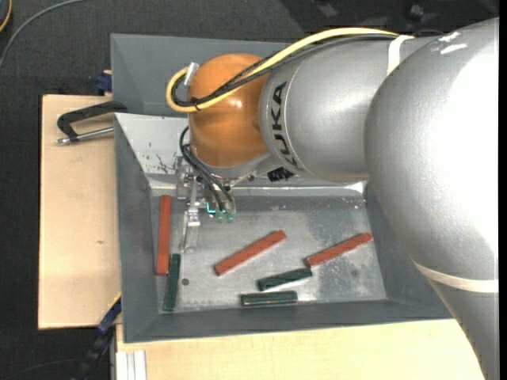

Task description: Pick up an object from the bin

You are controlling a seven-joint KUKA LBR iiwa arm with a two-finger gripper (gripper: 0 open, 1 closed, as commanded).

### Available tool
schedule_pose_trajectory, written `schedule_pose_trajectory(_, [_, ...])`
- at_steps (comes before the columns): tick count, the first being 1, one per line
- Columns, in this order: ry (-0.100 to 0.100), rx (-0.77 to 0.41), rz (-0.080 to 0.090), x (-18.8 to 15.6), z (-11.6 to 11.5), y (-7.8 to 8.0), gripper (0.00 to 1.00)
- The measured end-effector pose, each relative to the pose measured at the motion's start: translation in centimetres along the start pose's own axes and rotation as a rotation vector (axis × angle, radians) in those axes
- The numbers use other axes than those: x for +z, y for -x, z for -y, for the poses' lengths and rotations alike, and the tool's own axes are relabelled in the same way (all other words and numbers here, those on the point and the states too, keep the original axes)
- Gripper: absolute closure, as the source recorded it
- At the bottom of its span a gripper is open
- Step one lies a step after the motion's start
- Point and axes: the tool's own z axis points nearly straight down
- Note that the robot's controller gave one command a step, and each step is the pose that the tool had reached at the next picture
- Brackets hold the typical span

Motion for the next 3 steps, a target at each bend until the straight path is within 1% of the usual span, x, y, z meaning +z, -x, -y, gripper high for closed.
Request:
schedule_pose_trajectory(1, [-0.003, -0.041, 0.001, 7.5, 6.0, -0.6, 0.0])
schedule_pose_trajectory(2, [-0.002, -0.188, 0.005, 7.1, 12.8, -3.9, 0.0])
schedule_pose_trajectory(3, [-0.004, -0.302, 0.017, 7.0, 21.8, 0.3, 0.0])
